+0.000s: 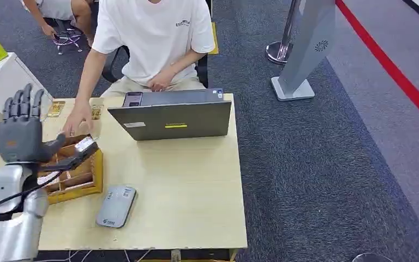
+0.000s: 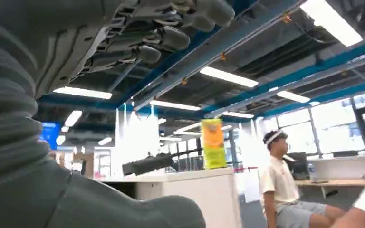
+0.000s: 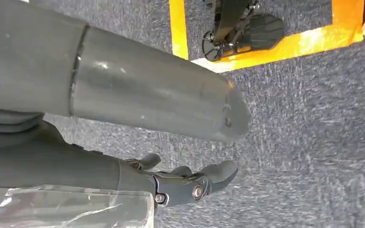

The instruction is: Pass the card to the sensor for recognition and then transmit it.

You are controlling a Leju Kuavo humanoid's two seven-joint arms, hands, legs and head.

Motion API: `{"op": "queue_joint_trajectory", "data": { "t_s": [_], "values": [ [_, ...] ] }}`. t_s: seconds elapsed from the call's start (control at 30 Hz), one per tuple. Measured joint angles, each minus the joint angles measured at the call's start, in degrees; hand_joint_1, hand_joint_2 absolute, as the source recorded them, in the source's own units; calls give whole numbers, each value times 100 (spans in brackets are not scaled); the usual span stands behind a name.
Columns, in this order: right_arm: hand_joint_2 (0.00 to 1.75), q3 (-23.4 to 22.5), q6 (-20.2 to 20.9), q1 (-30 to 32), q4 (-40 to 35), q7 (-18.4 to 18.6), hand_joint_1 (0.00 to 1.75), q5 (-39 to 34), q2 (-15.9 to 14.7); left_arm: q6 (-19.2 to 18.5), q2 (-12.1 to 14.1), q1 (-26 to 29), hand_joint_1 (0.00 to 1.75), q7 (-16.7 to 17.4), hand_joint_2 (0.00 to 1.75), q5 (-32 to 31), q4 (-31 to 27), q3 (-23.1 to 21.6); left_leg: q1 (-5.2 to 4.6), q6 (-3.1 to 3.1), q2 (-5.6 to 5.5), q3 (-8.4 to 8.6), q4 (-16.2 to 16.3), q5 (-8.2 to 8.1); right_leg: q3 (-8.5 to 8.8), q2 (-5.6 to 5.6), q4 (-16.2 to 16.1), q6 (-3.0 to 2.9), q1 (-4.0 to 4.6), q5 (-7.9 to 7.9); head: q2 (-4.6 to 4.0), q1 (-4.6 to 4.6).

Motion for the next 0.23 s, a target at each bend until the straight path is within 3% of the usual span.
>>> {"op": "queue_joint_trajectory", "data": {
  "t_s": [0.07,0.13,0.2,0.23],
  "values": [
    [0,-48,-13,20,0,0,0,-2,0,-72,-9,243,0,-339,175,93,-398,572,2,0,-19,-11,0,1,-3,-21,0,3,2,-7,-2,2],
    [0,-76,-13,5,0,0,0,-9,0,-87,-13,418,0,-353,175,234,-653,928,2,1,-38,-18,-5,2,7,-40,3,2,3,-8,-2,7],
    [0,-98,-11,-12,0,-22,0,-26,0,-152,83,733,0,-527,175,1195,-947,1475,4,-2,-25,-19,-8,0,13,-28,10,-1,6,-8,-2,15],
    [0,-116,-9,-5,0,-46,0,-42,0,-302,177,910,0,-760,175,2039,-1015,1934,4,-13,-8,-11,-9,-8,11,-8,11,-2,7,-8,-2,13]
  ]
}}
